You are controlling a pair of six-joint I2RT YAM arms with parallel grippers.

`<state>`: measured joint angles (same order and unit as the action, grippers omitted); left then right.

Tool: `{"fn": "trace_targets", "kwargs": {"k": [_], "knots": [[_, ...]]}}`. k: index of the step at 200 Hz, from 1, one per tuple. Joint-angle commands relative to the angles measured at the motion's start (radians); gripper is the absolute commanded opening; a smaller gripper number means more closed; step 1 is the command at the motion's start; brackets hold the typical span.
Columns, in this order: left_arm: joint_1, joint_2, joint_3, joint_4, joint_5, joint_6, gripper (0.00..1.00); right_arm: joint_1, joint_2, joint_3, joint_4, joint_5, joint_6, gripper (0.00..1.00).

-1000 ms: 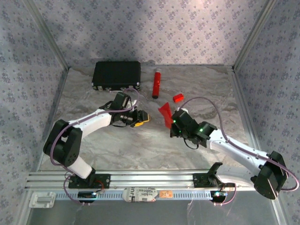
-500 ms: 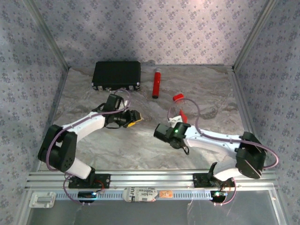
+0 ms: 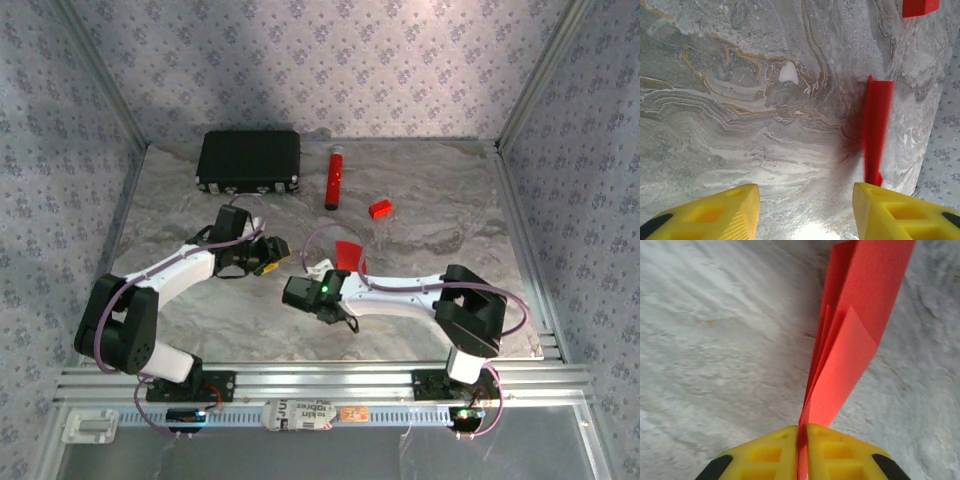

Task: Fold a paper plane with a square sheet of paper (pick it up from the middle)
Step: Turn over the paper at the center of the table, then fold the wing for the fifth time at the center of the table.

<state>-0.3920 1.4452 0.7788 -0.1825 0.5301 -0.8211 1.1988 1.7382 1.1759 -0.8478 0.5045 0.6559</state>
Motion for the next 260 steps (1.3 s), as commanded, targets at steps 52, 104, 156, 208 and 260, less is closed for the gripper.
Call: {"fn": "trace_targets", "kwargs": {"k": [52, 104, 156, 208, 260], "knots": [[0.014, -0.016, -0.002, 0.015, 0.016, -0.013, 0.51, -0.095, -0.223, -0.163, 0.331, -0.245, -0.05, 0.36], [0.012, -0.002, -0.01, 0.046, 0.06, -0.03, 0.43, -0.375, -0.364, -0.452, 0.681, -0.589, 0.061, 0.13], [0.0, 0.015, -0.033, 0.09, 0.091, -0.055, 0.33, -0.452, -0.31, -0.509, 0.78, -0.686, 0.12, 0.1], [-0.034, 0.06, -0.016, 0.115, 0.113, -0.064, 0.25, -0.458, -0.181, -0.494, 0.805, -0.724, 0.185, 0.1], [-0.062, 0.093, -0.011, 0.189, 0.151, -0.096, 0.14, -0.403, -0.088, -0.524, 0.872, -0.691, 0.368, 0.11]]}}
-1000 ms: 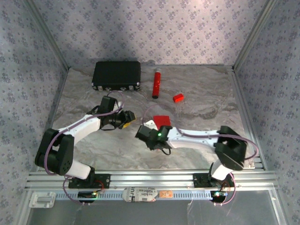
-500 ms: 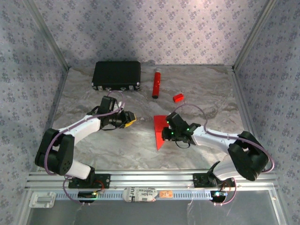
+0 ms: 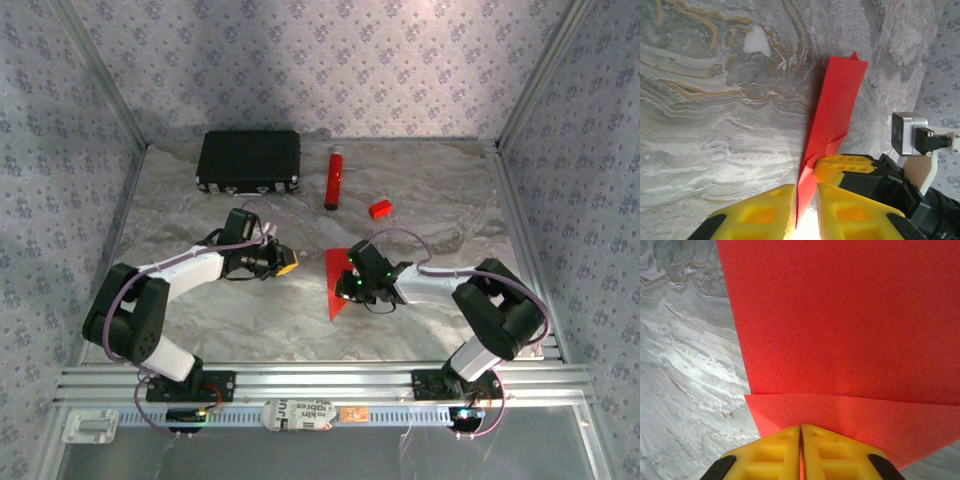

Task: Fold a paper plane with a square sheet of paper (pick it up from the middle)
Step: Fold the wing for the fifth time at the center of the table.

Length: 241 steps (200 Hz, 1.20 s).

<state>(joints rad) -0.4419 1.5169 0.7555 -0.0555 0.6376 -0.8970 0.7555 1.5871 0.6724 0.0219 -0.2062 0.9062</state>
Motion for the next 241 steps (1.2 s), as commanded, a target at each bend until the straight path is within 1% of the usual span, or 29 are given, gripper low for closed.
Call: {"fn": "trace_targets", "kwargs": {"k": [1, 34, 50, 71, 82, 98, 121, 148, 165, 198, 241], "knots": [[-0.012, 0.021, 0.013, 0.063, 0.044, -0.02, 0.14, 0.041, 0.065, -0.021, 0.006, 0.02, 0.122, 0.11], [-0.034, 0.049, 0.034, 0.086, 0.089, -0.014, 0.11, 0.106, 0.083, -0.017, 0.082, 0.076, 0.252, 0.12], [-0.043, 0.062, 0.042, 0.087, 0.091, -0.012, 0.1, 0.136, 0.076, -0.018, 0.13, 0.111, 0.322, 0.12], [-0.047, 0.079, 0.041, 0.11, 0.095, -0.029, 0.09, 0.166, 0.024, -0.047, 0.234, 0.159, 0.382, 0.13], [-0.049, 0.084, 0.041, 0.115, 0.098, -0.033, 0.08, 0.167, -0.021, -0.053, 0.232, 0.183, 0.374, 0.14], [-0.054, 0.086, 0.042, 0.118, 0.096, -0.033, 0.08, 0.144, -0.095, -0.058, 0.19, 0.194, 0.326, 0.16], [-0.069, 0.101, 0.05, 0.132, 0.096, -0.039, 0.08, 0.079, -0.159, -0.072, 0.11, 0.154, 0.265, 0.16], [-0.102, 0.138, 0.078, 0.144, 0.1, -0.046, 0.07, -0.007, -0.192, -0.146, 0.165, 0.068, 0.254, 0.16], [-0.121, 0.165, 0.101, 0.141, 0.096, -0.041, 0.06, -0.047, -0.196, -0.155, 0.152, 0.024, 0.235, 0.16], [-0.145, 0.23, 0.142, 0.132, 0.094, -0.033, 0.04, -0.07, -0.204, -0.156, 0.127, 0.005, 0.205, 0.16], [-0.147, 0.292, 0.173, 0.09, 0.069, -0.003, 0.02, -0.074, -0.201, -0.158, 0.12, 0.004, 0.194, 0.17]]}}
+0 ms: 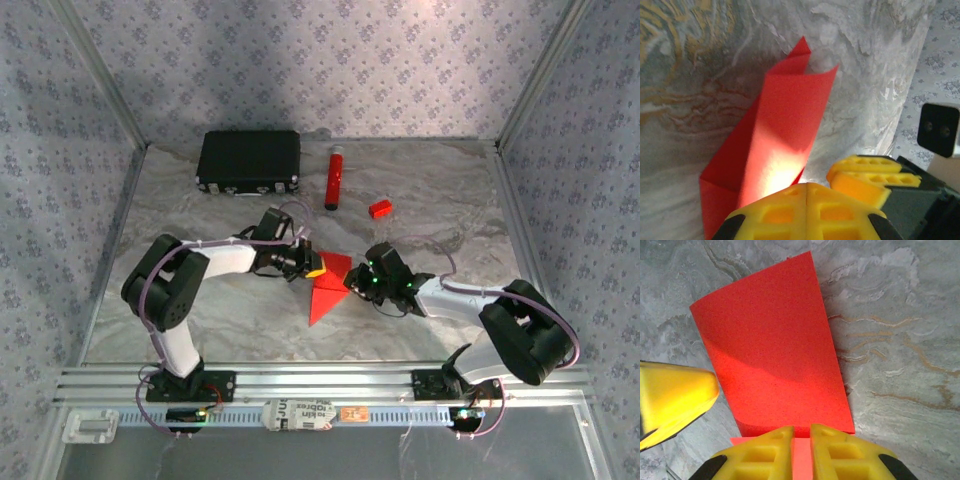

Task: Fold a paper plane with a square sheet of paper (pick it up from the middle)
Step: Fold the wing for the fifth time at the center of the table.

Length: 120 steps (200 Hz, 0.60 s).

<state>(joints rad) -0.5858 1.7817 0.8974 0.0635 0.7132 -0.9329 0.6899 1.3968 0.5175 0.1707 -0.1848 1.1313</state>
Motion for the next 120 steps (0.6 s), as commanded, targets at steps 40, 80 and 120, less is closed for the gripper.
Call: {"fn": "trace_targets", "kwargs": {"k": [40, 80, 120], "knots": [[-0.003, 0.076, -0.001, -0.035, -0.02, 0.055, 0.0, -0.014, -0.009, -0.002, -0.037, -0.027, -0.038, 0.21], [0.006, 0.097, -0.06, -0.013, -0.022, 0.064, 0.0, -0.021, -0.005, -0.002, -0.043, -0.033, -0.038, 0.29], [0.027, 0.093, -0.092, 0.005, -0.007, 0.069, 0.0, -0.025, 0.024, 0.004, -0.019, -0.064, -0.035, 0.34]]}}
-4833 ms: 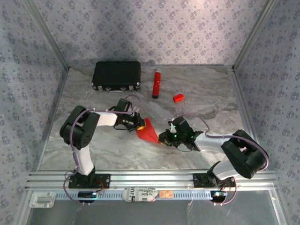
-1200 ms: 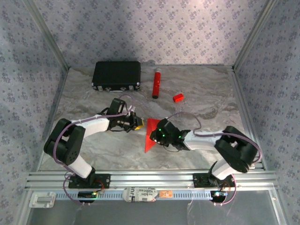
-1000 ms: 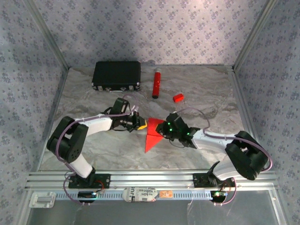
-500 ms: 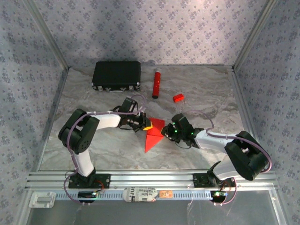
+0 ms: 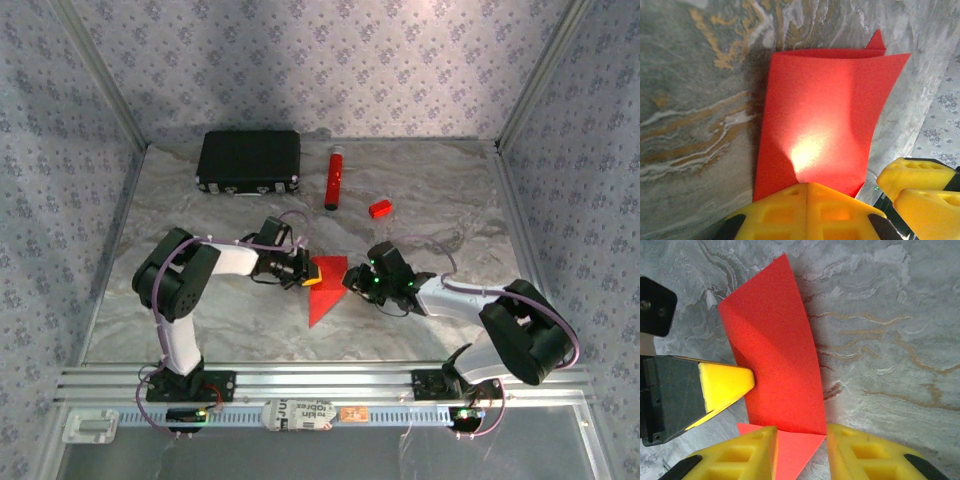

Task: Fold a paper plane with a square sheet of paper (pick it up from the middle)
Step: Fold the wing for the fifth time at the center of the table.

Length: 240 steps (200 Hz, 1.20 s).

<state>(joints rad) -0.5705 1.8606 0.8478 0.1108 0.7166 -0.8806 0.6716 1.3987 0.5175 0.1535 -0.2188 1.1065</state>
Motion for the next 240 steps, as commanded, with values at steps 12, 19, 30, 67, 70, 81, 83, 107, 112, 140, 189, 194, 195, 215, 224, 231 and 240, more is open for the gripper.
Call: {"fn": "trace_targets", "kwargs": {"k": [12, 19, 30, 67, 70, 81, 83, 107, 112, 140, 189, 194, 195, 215, 224, 231, 240], "knots": [[0.014, 0.012, -0.043, -0.04, -0.006, 0.019, 0.0, -0.006, 0.037, 0.004, 0.02, -0.044, -0.007, 0.34], [0.016, 0.012, -0.041, -0.04, -0.003, 0.02, 0.0, -0.008, 0.045, 0.006, 0.033, -0.049, -0.006, 0.35], [0.018, 0.012, -0.039, -0.042, -0.002, 0.021, 0.0, -0.008, 0.06, 0.01, 0.045, -0.061, -0.003, 0.35], [0.018, 0.012, -0.032, -0.042, 0.004, 0.021, 0.0, -0.014, 0.085, 0.012, 0.082, -0.073, 0.0, 0.36], [0.018, 0.012, -0.032, -0.042, 0.005, 0.02, 0.0, -0.016, 0.087, 0.012, 0.088, -0.076, 0.0, 0.36], [0.017, 0.012, -0.032, -0.042, 0.004, 0.022, 0.0, -0.023, 0.099, 0.01, 0.114, -0.096, -0.002, 0.35], [0.018, 0.012, -0.032, -0.042, 0.006, 0.022, 0.0, -0.024, 0.1, 0.009, 0.12, -0.099, -0.002, 0.35], [0.018, 0.018, -0.032, -0.04, 0.008, 0.023, 0.0, -0.038, 0.117, 0.01, 0.173, -0.13, -0.015, 0.34], [0.018, 0.017, -0.032, -0.039, 0.008, 0.023, 0.0, -0.042, 0.118, 0.014, 0.179, -0.137, -0.02, 0.34], [0.018, 0.018, -0.033, -0.039, 0.009, 0.023, 0.0, -0.062, 0.14, 0.035, 0.196, -0.174, -0.056, 0.33], [0.019, 0.011, -0.034, -0.04, 0.011, 0.023, 0.0, -0.099, 0.196, 0.076, 0.197, -0.258, -0.141, 0.33], [0.019, 0.011, -0.033, -0.043, 0.012, 0.024, 0.0, -0.103, 0.203, 0.083, 0.192, -0.267, -0.151, 0.33], [0.019, 0.01, -0.032, -0.043, 0.011, 0.024, 0.0, -0.103, 0.204, 0.083, 0.192, -0.268, -0.152, 0.33], [0.018, 0.008, -0.033, -0.046, 0.011, 0.026, 0.0, -0.123, 0.231, 0.102, 0.184, -0.312, -0.184, 0.32], [0.018, 0.005, -0.035, -0.048, 0.011, 0.026, 0.0, -0.132, 0.243, 0.11, 0.18, -0.327, -0.193, 0.32], [0.019, 0.003, -0.037, -0.048, 0.009, 0.026, 0.0, -0.139, 0.252, 0.116, 0.167, -0.335, -0.197, 0.31], [0.019, 0.0, -0.039, -0.049, 0.009, 0.027, 0.0, -0.145, 0.26, 0.118, 0.164, -0.341, -0.2, 0.31]]}}
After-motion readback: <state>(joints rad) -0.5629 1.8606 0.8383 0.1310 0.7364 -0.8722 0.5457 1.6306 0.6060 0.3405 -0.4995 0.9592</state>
